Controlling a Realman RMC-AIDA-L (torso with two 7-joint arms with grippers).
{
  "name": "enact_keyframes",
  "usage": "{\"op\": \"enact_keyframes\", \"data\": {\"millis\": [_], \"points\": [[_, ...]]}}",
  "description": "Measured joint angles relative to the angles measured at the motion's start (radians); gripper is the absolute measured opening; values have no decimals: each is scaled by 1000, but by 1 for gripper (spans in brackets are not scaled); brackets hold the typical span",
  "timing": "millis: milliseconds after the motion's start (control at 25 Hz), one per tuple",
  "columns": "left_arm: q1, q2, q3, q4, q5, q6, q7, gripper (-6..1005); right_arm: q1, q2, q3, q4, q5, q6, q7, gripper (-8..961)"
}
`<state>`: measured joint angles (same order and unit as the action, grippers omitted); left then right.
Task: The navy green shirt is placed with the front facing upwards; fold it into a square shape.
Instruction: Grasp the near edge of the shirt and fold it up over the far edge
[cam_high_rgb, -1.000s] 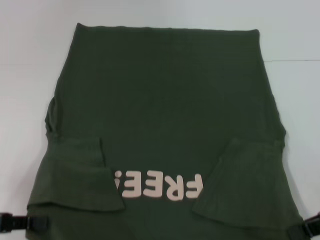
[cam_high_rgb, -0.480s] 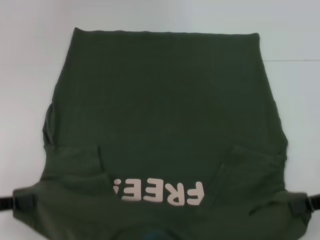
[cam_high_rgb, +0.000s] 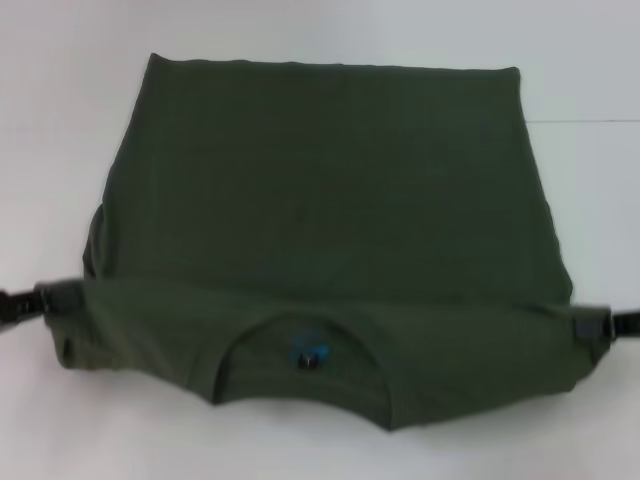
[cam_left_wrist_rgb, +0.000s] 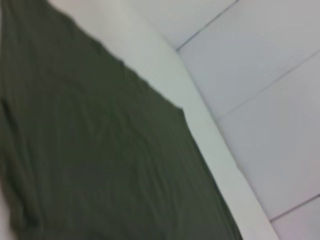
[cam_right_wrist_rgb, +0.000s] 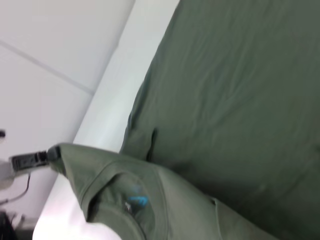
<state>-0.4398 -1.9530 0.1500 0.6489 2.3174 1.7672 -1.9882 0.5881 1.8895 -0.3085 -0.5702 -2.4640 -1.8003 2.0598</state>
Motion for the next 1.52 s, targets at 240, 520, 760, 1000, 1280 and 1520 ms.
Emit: {"op": "enact_keyframes", "data": {"millis": [240,520,760,1000,1280,1520], "points": [[-40,-12,1,-43,-57,-99,28,53,-2,9,11,2,118,89,31,33],[-72,-55,7,-64,-170,-225,68,54,8,47,4,2,233,218,41,33],[-103,-87,8,-69,-231,-323,116,56,30,77,2,1,252,351,51,33],[-140,-134,10,-72,-243,-426,184,57,45,108,6,1,254,473,54,33],[-199,-183,10,-97,-255,-569,271,58,67,140,2,1,257,580,49,34],[-232,-188,9,-122,-275,-634,308,59,73,152,-9,13,281,663,42,34]]}}
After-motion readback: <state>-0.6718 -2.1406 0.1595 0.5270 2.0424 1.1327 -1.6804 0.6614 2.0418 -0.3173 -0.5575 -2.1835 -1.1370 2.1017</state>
